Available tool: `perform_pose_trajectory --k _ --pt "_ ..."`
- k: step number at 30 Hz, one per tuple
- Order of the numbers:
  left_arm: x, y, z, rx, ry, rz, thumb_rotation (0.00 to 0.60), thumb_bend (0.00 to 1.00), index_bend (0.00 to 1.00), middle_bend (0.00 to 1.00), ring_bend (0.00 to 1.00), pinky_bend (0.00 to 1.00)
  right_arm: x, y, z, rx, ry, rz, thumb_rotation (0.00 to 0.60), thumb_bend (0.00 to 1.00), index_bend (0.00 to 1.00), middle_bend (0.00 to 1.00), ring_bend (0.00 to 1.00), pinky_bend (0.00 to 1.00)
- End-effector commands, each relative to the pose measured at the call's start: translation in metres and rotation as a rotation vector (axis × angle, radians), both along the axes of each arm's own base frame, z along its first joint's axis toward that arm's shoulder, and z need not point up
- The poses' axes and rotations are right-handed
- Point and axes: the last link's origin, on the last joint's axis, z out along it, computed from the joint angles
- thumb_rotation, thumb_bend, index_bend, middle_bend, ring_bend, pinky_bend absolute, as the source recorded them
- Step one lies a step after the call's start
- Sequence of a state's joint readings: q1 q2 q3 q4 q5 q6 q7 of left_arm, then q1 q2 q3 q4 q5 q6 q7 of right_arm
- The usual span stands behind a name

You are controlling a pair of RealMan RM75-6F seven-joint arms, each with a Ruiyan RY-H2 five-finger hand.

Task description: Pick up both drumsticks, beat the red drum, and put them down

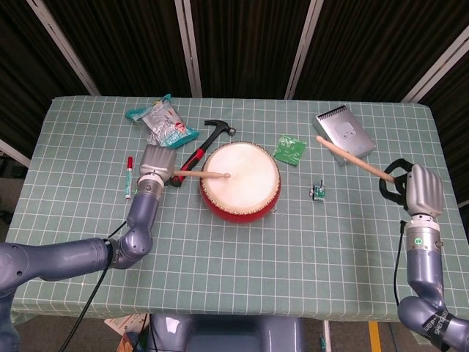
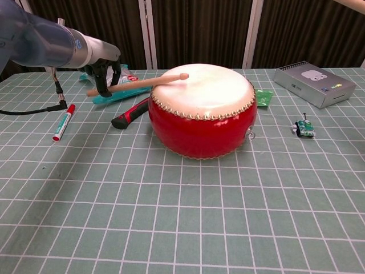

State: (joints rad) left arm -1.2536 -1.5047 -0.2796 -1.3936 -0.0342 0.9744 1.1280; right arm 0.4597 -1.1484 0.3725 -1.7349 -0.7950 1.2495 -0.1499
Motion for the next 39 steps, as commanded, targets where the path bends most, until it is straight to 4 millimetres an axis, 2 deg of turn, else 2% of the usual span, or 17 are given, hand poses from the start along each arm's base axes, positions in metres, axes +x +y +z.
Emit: perform_pose_trajectory --k 1,7,10,14,19,24,34,36,39 --pt "0.041 0.002 0.036 0.108 -0.226 -0.121 0.600 0.54 0.78 1.00 1.00 1.00 0.001 0.003 0.001 -0.004 -0.002 0.004 0.600 0.55 0.91 1.00 1.00 1.00" --pt "0.038 -0.014 0.074 0.256 -0.535 -0.260 0.600 0.54 0.77 1.00 1.00 1.00 0.005 0.007 -0.001 -0.004 0.002 0.021 0.600 0.55 0.91 1.00 1.00 1.00" --pt "0.024 -0.027 0.091 0.328 -0.664 -0.323 0.600 0.54 0.77 1.00 1.00 1.00 0.009 0.005 0.000 -0.011 0.007 0.035 0.600 0.55 0.91 1.00 1.00 1.00" --pt "-0.003 -0.047 0.105 0.368 -0.774 -0.316 0.600 0.54 0.77 1.00 1.00 1.00 0.015 0.002 0.000 -0.021 0.001 0.057 0.600 0.55 0.91 1.00 1.00 1.00" --pt "-0.038 -0.070 0.120 0.386 -0.801 -0.246 0.600 0.54 0.77 1.00 1.00 1.00 0.026 -0.003 -0.005 -0.015 -0.004 0.086 0.600 0.55 0.91 1.00 1.00 1.00" --pt "-0.065 -0.082 0.129 0.418 -0.808 -0.204 0.600 0.54 0.77 1.00 1.00 1.00 0.039 -0.008 -0.009 -0.012 -0.001 0.111 0.600 0.55 0.91 1.00 1.00 1.00" --pt "-0.078 -0.079 0.136 0.417 -0.802 -0.185 0.600 0.54 0.77 1.00 1.00 1.00 0.068 -0.019 -0.020 -0.030 -0.046 0.187 0.600 0.55 0.91 1.00 1.00 1.00" --pt "-0.078 -0.078 0.138 0.417 -0.812 -0.182 0.600 0.54 0.77 1.00 1.00 1.00 0.071 -0.020 -0.032 0.009 -0.013 0.208 0.600 0.55 0.91 1.00 1.00 1.00" --pt "-0.078 -0.077 0.139 0.412 -0.818 -0.180 0.600 0.54 0.77 1.00 1.00 1.00 0.066 -0.015 -0.068 0.144 0.221 0.260 0.600 0.55 0.91 1.00 1.00 1.00"
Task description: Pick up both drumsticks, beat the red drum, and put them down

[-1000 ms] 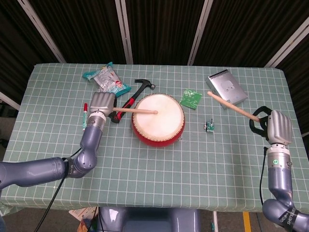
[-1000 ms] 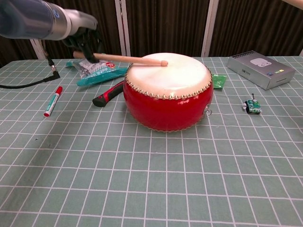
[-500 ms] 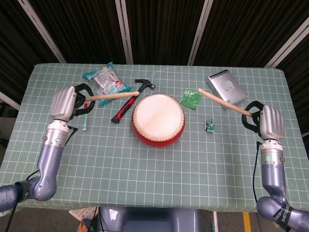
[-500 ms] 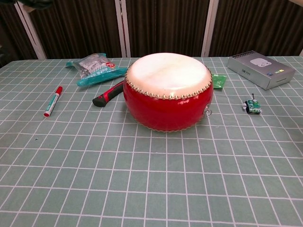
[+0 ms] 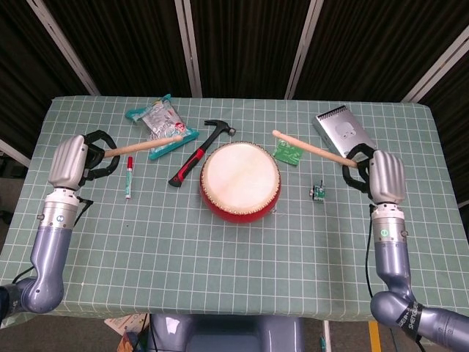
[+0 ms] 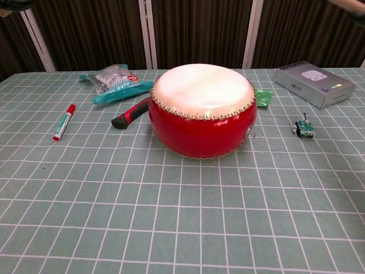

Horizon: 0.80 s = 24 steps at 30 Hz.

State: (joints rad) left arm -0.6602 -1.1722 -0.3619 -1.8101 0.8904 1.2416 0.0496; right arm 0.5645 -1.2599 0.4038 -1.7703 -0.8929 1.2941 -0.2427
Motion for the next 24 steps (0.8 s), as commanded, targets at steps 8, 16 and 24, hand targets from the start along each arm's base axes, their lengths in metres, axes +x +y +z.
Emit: perform_pose_trajectory --k 8,16,24 --pt "0.002 0.000 0.000 -0.013 -0.005 -0.007 0.600 0.54 0.77 1.00 1.00 1.00 -0.003 0.016 -0.124 0.262 0.696 0.205 0.600 0.55 0.91 1.00 1.00 1.00" --pt "0.000 -0.001 0.004 -0.012 -0.015 -0.001 0.600 0.54 0.77 1.00 1.00 1.00 0.002 0.019 -0.135 0.242 0.818 0.178 0.600 0.55 0.91 1.00 1.00 1.00" --pt "0.001 -0.002 0.006 -0.015 -0.019 -0.004 0.600 0.54 0.78 1.00 1.00 1.00 0.014 0.006 -0.064 0.067 0.430 0.031 0.600 0.55 0.91 1.00 1.00 1.00"
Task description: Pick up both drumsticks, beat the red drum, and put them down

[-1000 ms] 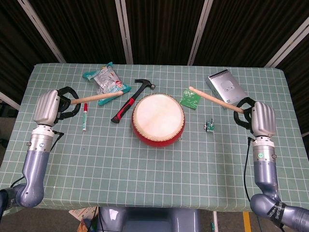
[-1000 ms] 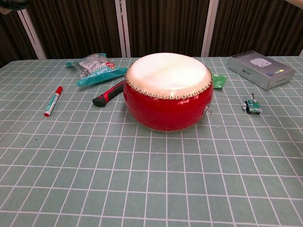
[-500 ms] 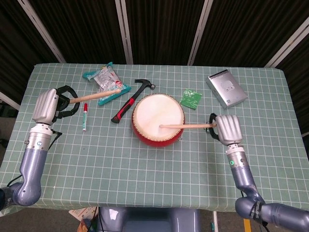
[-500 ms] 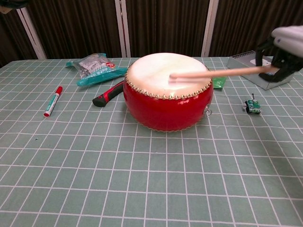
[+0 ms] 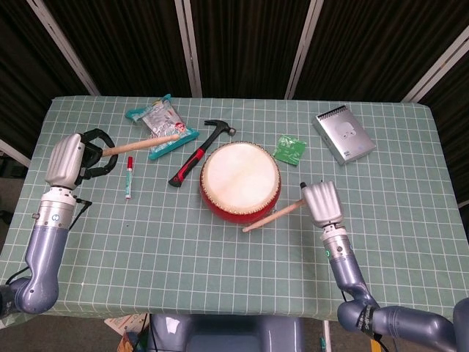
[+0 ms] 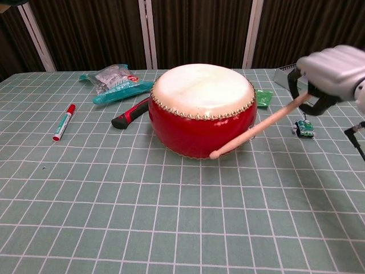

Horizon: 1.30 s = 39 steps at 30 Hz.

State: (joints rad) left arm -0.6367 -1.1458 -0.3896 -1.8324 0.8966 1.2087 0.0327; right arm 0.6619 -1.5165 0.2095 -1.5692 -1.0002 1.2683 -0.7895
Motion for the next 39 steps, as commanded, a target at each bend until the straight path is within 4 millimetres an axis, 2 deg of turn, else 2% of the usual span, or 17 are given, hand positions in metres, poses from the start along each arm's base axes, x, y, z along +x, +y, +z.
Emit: perform_pose_trajectory --k 1,6,9,17,21,24,33,36,39 --pt "0.001 0.000 -0.001 -0.003 0.001 -0.001 0.600 0.54 0.78 1.00 1.00 1.00 0.005 -0.005 0.051 -0.110 -0.231 -0.058 0.600 0.55 0.91 1.00 1.00 1.00" --pt "0.004 0.000 -0.005 -0.011 0.008 -0.007 0.600 0.54 0.78 1.00 1.00 1.00 0.005 -0.001 0.089 -0.153 -0.354 -0.055 0.600 0.55 0.91 1.00 1.00 1.00" --pt "0.006 -0.001 -0.010 -0.022 0.021 -0.010 0.600 0.54 0.78 1.00 1.00 1.00 0.000 0.003 0.099 -0.150 -0.457 -0.095 0.600 0.55 0.91 1.00 1.00 1.00" --pt "0.011 0.003 -0.027 -0.062 0.093 -0.014 0.600 0.54 0.78 1.00 1.00 1.00 -0.020 0.011 0.110 -0.149 -0.546 -0.166 0.600 0.55 0.91 1.00 1.00 1.00" --pt "0.020 0.012 -0.033 -0.064 0.140 -0.035 0.600 0.54 0.78 1.00 1.00 1.00 -0.025 0.011 0.113 -0.162 -0.553 -0.166 0.600 0.55 0.91 1.00 1.00 1.00" --pt "0.033 0.026 -0.043 -0.071 0.202 -0.058 0.600 0.54 0.78 1.00 1.00 1.00 -0.027 0.010 0.117 -0.171 -0.563 -0.162 0.600 0.55 0.91 1.00 1.00 1.00" --pt "0.073 0.060 -0.080 -0.108 0.300 -0.085 0.600 0.54 0.78 1.00 1.00 1.00 -0.038 0.007 0.123 -0.192 -0.562 -0.175 0.600 0.55 0.91 1.00 1.00 1.00" --pt "0.077 0.068 -0.097 -0.140 0.355 -0.064 0.600 0.54 0.78 1.00 1.00 1.00 -0.042 0.006 0.125 -0.200 -0.563 -0.182 0.600 0.55 0.91 1.00 1.00 1.00" --pt "0.068 0.074 -0.114 -0.199 0.503 -0.017 0.600 0.55 0.78 1.00 1.00 1.00 -0.047 0.006 0.128 -0.205 -0.563 -0.194 0.600 0.55 0.91 1.00 1.00 1.00"
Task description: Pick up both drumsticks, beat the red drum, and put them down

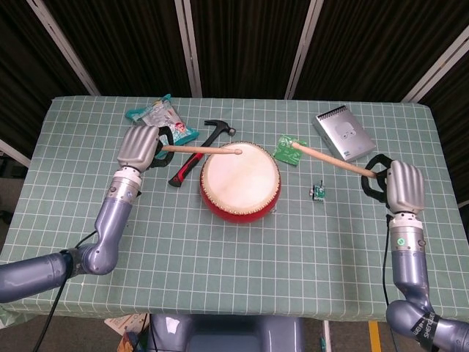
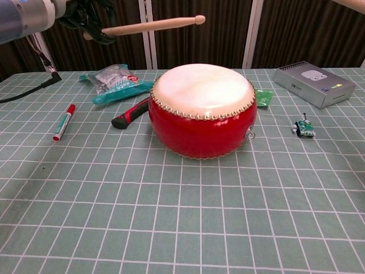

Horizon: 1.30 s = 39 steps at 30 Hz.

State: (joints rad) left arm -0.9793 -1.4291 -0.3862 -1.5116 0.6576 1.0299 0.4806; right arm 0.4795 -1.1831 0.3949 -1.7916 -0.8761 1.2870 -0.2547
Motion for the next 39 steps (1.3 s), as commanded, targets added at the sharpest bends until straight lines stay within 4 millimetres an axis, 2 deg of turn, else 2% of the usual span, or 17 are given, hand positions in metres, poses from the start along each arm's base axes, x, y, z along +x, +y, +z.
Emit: perform_pose_trajectory --k 1,3,5,8,16,19,22,25,31,36,39 --pt "-0.007 0.007 -0.027 -0.089 0.210 0.066 0.600 0.55 0.78 1.00 1.00 1.00 -0.005 -0.001 0.002 -0.001 -0.003 -0.012 0.600 0.55 0.91 1.00 1.00 1.00" --pt "-0.017 0.006 -0.035 -0.159 0.368 0.129 0.600 0.55 0.78 1.00 1.00 1.00 -0.008 0.001 0.003 -0.001 -0.002 -0.019 0.600 0.55 0.91 1.00 1.00 1.00" --pt "-0.018 0.005 -0.036 -0.212 0.479 0.199 0.600 0.56 0.78 1.00 1.00 1.00 -0.010 0.001 0.004 -0.003 -0.002 -0.020 0.600 0.55 0.91 1.00 1.00 1.00" --pt "-0.011 0.006 -0.034 -0.233 0.513 0.253 0.600 0.56 0.78 1.00 1.00 1.00 -0.012 0.003 0.006 -0.006 0.000 -0.025 0.600 0.55 0.91 1.00 1.00 1.00" --pt "0.012 0.008 -0.005 -0.125 0.239 0.178 0.600 0.56 0.78 1.00 1.00 1.00 -0.011 0.009 0.007 -0.009 0.007 -0.019 0.600 0.55 0.91 1.00 1.00 1.00" --pt "0.020 0.001 0.008 -0.042 0.084 0.090 0.600 0.56 0.78 1.00 1.00 1.00 -0.008 0.012 0.005 -0.011 0.015 -0.010 0.600 0.55 0.91 1.00 1.00 1.00" --pt "0.018 -0.008 0.017 0.006 0.000 0.032 0.600 0.56 0.78 1.00 1.00 1.00 -0.005 0.014 0.004 -0.012 0.020 0.001 0.600 0.55 0.91 1.00 1.00 1.00" --pt "-0.005 -0.040 0.032 0.038 -0.068 -0.026 0.600 0.56 0.78 1.00 1.00 1.00 0.000 0.019 0.003 -0.014 0.032 0.022 0.600 0.55 0.91 1.00 1.00 1.00" --pt "-0.048 -0.084 0.042 -0.001 -0.036 -0.026 0.600 0.56 0.78 1.00 1.00 1.00 -0.006 0.027 0.001 0.025 0.069 0.031 0.600 0.55 0.91 1.00 1.00 1.00" --pt "-0.079 -0.118 0.046 -0.047 -0.008 0.032 0.600 0.56 0.77 1.00 1.00 1.00 -0.019 0.039 -0.002 0.092 0.164 0.053 0.600 0.55 0.91 1.00 1.00 1.00" --pt "-0.099 -0.139 0.041 -0.084 0.021 0.061 0.600 0.56 0.77 1.00 1.00 1.00 -0.032 0.052 -0.010 0.161 0.224 0.057 0.600 0.55 0.91 1.00 1.00 1.00"
